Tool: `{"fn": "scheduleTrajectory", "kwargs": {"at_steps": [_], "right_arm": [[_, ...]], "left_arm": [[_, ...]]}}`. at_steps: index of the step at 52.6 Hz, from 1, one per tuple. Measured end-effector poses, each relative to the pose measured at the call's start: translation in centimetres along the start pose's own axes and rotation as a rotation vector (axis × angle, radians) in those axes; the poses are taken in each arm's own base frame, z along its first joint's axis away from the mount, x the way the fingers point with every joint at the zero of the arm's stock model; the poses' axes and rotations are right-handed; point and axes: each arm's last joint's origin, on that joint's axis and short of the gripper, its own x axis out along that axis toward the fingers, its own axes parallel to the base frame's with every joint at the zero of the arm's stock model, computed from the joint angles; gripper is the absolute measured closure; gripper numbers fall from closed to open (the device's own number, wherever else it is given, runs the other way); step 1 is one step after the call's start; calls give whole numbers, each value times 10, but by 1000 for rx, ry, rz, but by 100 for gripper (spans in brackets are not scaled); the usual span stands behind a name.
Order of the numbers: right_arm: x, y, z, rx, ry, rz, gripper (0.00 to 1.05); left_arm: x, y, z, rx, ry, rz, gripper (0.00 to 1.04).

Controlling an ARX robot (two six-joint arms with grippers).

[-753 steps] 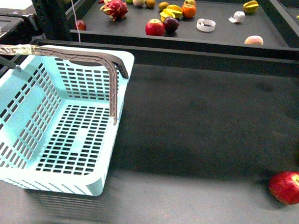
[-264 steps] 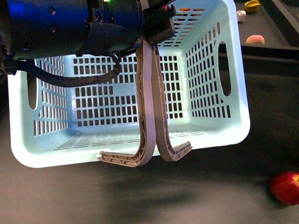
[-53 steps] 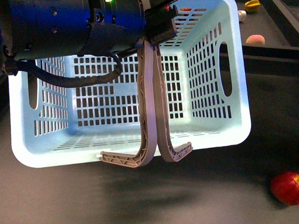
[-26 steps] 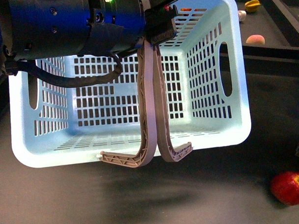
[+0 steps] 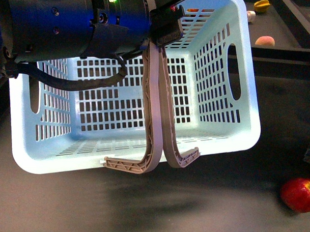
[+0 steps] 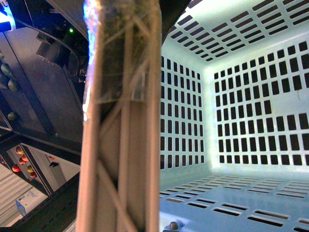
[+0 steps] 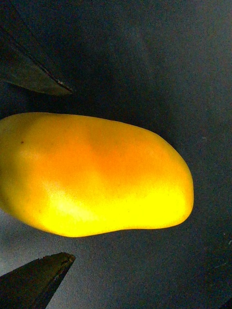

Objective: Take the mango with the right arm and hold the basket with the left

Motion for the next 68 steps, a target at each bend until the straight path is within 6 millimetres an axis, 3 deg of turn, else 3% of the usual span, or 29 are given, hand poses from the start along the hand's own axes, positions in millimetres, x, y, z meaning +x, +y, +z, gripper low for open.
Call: {"fn": "scheduleTrajectory", "kwargs": {"at_steps": [37,49,68], "right_arm": [[5,0,-3,1,11,-2,8],[5,0,-4,2,13,-5,41],[-2,-1,-5,7,13,6,44]], "left_arm": [[0,0,0,0,0,0,99],[0,0,0,0,0,0,99],[0,0,0,0,0,0,99]]}}
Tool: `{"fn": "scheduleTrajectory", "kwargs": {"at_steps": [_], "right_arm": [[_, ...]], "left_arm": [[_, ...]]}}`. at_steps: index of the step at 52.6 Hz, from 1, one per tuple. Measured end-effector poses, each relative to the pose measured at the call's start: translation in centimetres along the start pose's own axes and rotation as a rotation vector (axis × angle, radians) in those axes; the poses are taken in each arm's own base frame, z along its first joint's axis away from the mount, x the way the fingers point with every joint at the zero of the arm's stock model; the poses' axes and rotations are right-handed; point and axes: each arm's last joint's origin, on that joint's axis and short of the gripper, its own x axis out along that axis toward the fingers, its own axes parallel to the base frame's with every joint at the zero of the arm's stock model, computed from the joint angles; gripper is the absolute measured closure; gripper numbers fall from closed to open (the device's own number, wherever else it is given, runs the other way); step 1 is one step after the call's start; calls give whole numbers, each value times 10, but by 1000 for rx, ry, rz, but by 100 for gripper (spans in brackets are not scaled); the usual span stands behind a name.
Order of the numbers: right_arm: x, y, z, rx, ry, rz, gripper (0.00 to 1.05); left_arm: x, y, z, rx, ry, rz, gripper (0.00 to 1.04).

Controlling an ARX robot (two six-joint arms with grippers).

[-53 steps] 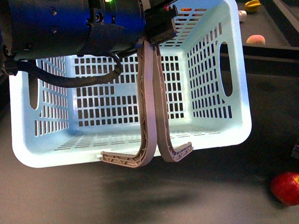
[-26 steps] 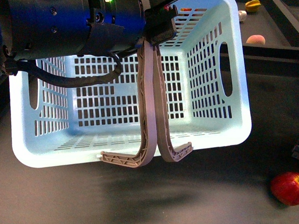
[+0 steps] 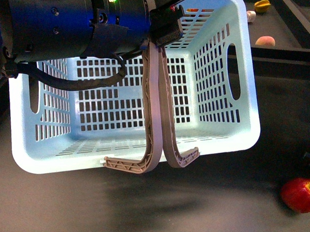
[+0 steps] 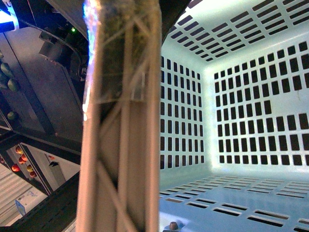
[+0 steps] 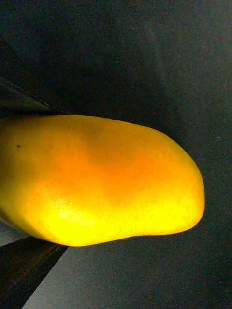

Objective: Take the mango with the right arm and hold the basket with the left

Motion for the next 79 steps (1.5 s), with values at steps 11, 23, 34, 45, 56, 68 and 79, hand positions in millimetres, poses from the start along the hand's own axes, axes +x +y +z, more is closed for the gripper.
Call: {"fn": "scheduleTrajectory", "kwargs": {"at_steps": [11,23,34,45,56,68,79], "right_arm": [[-32,1,22,32,-42,50,44],[-85,17,64,61,-113,177,44],[-136,43,83,29,-134,319,44],[-195,74,95,-29,-162,459,44],[-254,104,109,-82,-208,600,44],[-305,133,116,-148,-258,744,45],[-329,157,105,-213,-245,835,45]], "left_arm": [[0,0,0,0,0,0,99],[0,0,0,0,0,0,99],[0,0,0,0,0,0,99],[0,0,0,0,0,0,99],[0,0,0,0,0,0,99],[0,0,0,0,0,0,99],[0,0,0,0,0,0,99]]}}
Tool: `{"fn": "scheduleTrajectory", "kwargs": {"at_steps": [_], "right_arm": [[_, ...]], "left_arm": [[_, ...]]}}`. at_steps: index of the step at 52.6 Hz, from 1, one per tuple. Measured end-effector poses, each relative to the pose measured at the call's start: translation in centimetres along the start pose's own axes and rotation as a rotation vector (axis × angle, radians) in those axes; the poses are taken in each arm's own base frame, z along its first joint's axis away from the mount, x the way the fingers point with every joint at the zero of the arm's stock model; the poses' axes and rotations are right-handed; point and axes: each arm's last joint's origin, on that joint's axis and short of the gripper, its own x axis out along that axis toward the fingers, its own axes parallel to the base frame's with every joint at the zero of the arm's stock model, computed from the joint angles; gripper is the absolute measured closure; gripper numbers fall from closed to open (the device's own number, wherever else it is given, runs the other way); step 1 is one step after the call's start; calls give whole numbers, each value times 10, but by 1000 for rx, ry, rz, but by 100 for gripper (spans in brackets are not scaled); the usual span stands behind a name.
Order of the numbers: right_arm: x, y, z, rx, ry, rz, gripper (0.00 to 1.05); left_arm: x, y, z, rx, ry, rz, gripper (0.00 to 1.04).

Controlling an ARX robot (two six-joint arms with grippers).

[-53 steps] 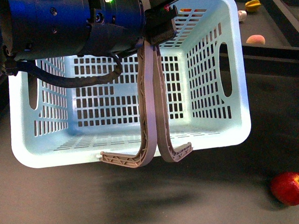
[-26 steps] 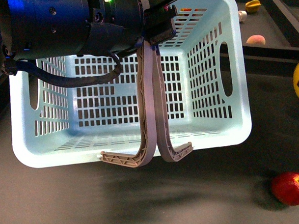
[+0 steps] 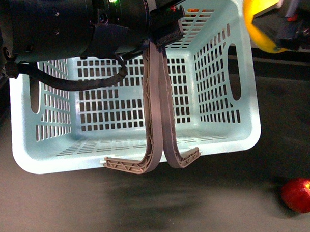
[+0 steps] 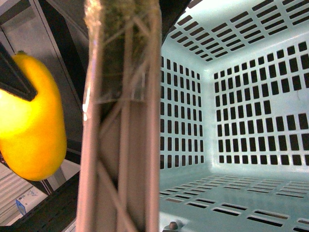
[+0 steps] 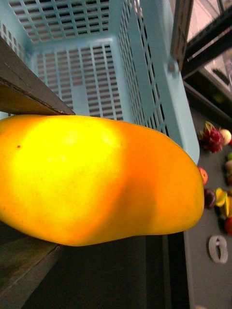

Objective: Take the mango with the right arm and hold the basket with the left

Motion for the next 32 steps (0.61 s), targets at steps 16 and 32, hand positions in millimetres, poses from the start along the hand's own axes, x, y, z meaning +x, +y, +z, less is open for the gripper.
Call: {"fn": "scheduleTrajectory", "kwargs": {"at_steps": [16,32], "right_arm": [[17,22,-13,-33,42,30,45],[36,18,-34,-27,111,12,45]], "left_arm": [[0,0,0,0,0,1,99],[0,0,0,0,0,1,99]]}}
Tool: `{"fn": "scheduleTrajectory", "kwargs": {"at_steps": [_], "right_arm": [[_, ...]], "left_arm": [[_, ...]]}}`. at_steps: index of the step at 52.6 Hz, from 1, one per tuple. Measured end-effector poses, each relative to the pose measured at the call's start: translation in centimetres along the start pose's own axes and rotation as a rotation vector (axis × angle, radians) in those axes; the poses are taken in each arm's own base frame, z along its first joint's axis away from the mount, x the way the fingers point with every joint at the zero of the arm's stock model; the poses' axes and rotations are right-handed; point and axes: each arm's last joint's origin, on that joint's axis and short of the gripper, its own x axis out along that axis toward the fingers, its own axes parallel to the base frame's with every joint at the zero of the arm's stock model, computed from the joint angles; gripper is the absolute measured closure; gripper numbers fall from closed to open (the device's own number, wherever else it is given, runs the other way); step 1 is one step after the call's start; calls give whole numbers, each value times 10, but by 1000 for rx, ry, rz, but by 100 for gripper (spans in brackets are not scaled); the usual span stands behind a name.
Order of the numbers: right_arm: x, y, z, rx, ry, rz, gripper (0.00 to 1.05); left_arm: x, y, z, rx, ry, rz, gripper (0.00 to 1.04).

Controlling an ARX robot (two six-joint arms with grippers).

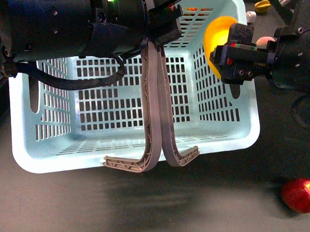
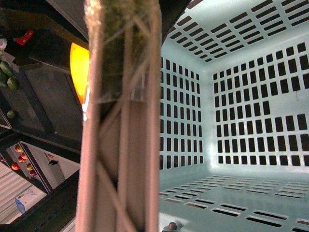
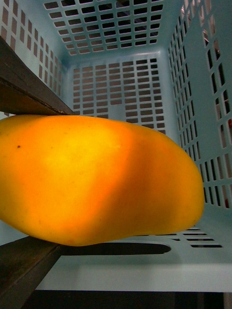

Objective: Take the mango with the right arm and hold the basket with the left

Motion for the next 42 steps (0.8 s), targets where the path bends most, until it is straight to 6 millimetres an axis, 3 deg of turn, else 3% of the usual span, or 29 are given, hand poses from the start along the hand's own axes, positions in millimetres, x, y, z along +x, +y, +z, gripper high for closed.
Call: {"fn": "scheduleTrajectory", "kwargs": {"at_steps": [17,32,42], "right_arm": [[15,-2,-7,-1,21,-3,44],[15,-3,-2,7,-18,0,6],[3,-4,13,12,-77,-1,8]], "left_arm": [[0,0,0,0,0,0,99],[0,0,0,0,0,0,99],[0,0,-2,-11,9,3,99]]}}
